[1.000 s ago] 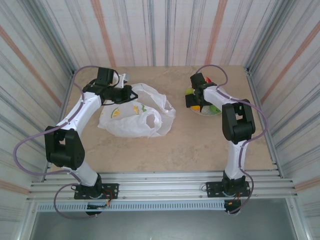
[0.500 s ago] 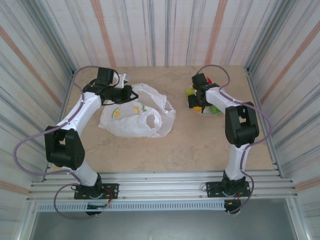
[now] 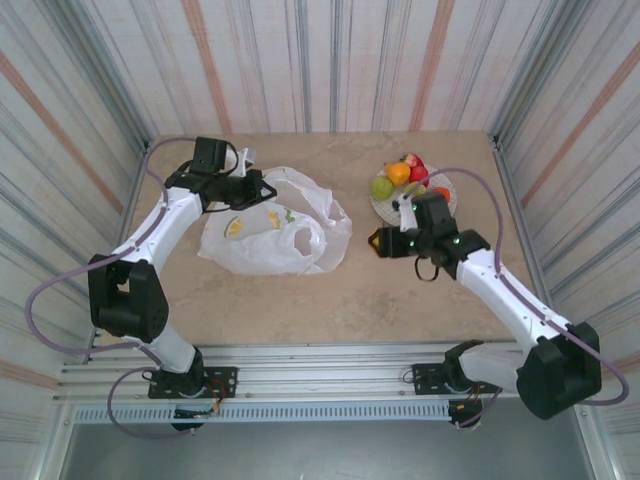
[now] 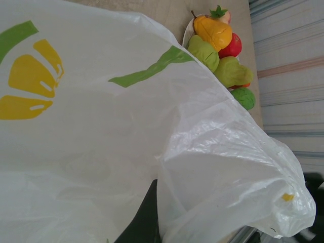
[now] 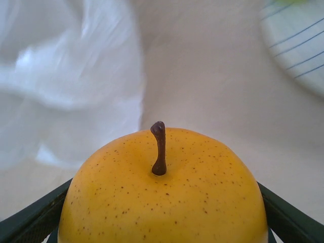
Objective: Place the fruits into the plastic bag
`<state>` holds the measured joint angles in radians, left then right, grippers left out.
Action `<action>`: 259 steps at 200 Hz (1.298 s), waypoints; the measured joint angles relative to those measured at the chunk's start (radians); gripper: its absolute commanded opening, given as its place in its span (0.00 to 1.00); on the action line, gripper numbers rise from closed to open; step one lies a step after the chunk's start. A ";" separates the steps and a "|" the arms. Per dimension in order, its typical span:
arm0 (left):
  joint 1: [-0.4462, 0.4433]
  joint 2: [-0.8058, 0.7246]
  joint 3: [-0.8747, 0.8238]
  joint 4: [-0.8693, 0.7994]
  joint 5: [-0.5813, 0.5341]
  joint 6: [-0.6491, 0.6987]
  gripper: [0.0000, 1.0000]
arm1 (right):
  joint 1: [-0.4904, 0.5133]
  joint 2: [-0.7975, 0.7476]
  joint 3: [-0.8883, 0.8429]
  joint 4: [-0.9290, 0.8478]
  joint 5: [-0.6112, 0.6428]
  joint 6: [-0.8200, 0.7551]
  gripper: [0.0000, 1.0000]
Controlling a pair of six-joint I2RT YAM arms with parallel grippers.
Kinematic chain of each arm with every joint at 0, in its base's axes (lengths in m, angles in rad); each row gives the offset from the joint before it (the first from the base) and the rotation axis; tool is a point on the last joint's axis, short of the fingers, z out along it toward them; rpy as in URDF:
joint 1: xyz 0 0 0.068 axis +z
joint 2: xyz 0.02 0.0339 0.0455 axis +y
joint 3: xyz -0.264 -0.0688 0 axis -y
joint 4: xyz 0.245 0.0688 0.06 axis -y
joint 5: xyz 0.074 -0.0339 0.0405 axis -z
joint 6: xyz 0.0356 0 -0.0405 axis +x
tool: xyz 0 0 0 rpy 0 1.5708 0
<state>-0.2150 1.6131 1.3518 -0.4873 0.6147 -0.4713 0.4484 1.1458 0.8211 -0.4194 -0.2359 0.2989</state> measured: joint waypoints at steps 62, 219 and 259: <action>-0.003 0.000 -0.013 0.041 0.024 -0.063 0.00 | 0.200 0.129 -0.158 0.380 -0.011 0.134 0.63; -0.131 0.000 -0.012 0.040 0.081 -0.050 0.00 | 0.275 0.323 -0.048 0.724 0.359 0.510 0.63; -0.159 0.019 0.010 0.061 0.120 -0.097 0.00 | 0.258 0.347 0.003 0.618 0.365 0.607 0.65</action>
<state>-0.3740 1.6325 1.3617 -0.4259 0.7349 -0.5678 0.7063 1.4929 0.8238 0.1989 0.1295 0.9062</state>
